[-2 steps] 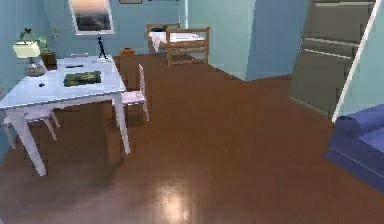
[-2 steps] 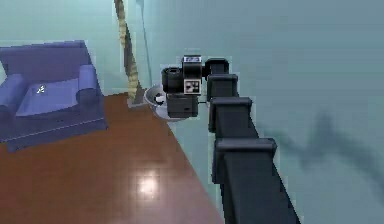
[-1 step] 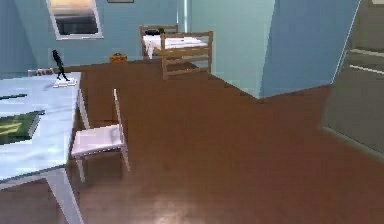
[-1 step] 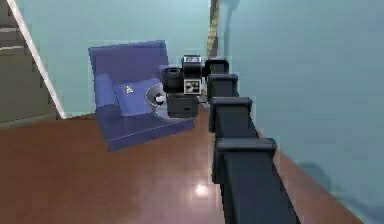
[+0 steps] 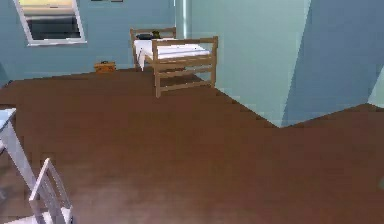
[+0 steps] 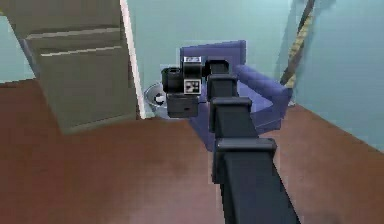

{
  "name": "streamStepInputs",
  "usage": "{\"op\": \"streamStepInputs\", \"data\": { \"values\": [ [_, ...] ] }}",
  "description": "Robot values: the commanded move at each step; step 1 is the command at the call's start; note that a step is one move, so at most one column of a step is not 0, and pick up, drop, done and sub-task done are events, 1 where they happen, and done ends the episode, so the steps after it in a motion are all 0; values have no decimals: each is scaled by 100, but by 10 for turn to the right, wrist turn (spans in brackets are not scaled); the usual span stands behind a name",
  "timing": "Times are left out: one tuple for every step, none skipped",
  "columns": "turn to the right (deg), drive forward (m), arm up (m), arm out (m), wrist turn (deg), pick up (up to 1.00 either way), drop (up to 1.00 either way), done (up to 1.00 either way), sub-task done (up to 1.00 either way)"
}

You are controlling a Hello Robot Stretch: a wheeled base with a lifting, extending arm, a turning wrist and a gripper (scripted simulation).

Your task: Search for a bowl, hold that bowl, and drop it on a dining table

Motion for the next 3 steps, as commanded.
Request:
{"op": "streamStepInputs", "data": {
  "values": [
    [0, 60, 0, 0, 0, 0, 0, 0, 0],
    [-210, 0, 0, 0, 0, 0, 0, 0, 0],
    [0, 80, 0, 0, 0, 0, 0, 0, 0]
  ]
}}
